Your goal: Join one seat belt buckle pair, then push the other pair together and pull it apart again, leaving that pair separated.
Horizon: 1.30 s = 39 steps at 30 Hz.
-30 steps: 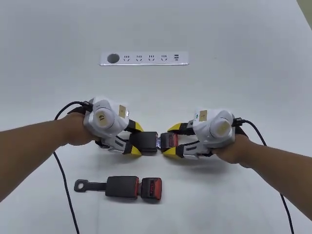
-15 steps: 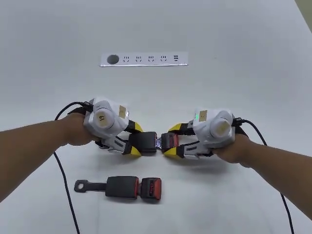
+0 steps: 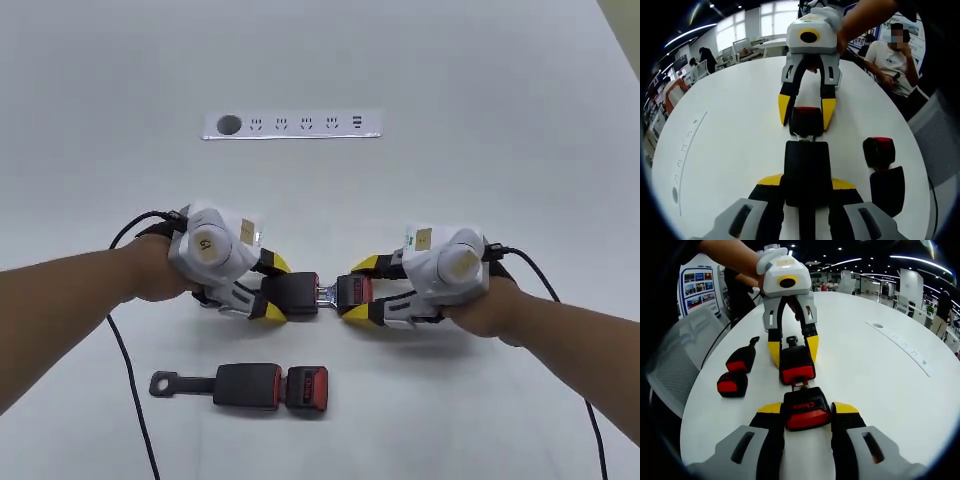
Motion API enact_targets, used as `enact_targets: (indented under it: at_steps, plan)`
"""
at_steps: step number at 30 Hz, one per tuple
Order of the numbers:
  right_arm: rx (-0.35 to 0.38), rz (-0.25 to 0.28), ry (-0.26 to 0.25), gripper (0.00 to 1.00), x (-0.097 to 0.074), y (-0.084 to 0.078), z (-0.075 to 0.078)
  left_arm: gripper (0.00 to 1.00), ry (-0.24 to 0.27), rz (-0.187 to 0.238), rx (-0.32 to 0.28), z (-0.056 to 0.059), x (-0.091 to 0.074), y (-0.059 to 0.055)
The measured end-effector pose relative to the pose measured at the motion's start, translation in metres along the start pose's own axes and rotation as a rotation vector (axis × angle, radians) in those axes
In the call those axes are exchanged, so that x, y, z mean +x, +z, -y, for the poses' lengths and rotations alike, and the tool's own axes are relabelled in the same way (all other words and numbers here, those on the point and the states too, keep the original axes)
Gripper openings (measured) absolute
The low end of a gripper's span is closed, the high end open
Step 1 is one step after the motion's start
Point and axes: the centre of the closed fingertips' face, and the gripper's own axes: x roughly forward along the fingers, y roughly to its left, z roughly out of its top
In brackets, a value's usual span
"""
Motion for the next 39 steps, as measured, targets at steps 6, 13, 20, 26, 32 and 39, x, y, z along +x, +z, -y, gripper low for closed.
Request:
enact_targets:
  at_steps: [6, 13, 20, 26, 32, 39]
  plan:
    - [0.000, 0.001, 0.001, 0.34, -0.004, -0.003, 0.001, 0.34, 0.004, -0.002, -0.002, 0.000, 0.000, 0.000]
    - [0.006, -0.005, -0.006, 0.34, -0.014, -0.011, 0.002, 0.34, 0.004, -0.001, -0.003, 0.000, 0.000, 0.000]
    - [0.010, -0.016, -0.012, 0.34, -0.029, -0.020, 0.007, 0.34, 0.006, -0.001, -0.005, 0.000, 0.001, 0.001]
    - [0.009, -0.025, -0.016, 0.34, -0.040, -0.029, 0.008, 0.34, 0.005, -0.003, -0.005, 0.001, 0.001, 0.001]
    - [0.014, -0.032, -0.020, 0.34, -0.053, -0.034, 0.008, 0.34, 0.006, -0.006, -0.005, 0.003, 0.000, 0.005]
    - [0.023, -0.039, -0.029, 0.34, -0.066, -0.042, 0.014, 0.34, 0.004, -0.007, -0.006, -0.001, -0.001, 0.001]
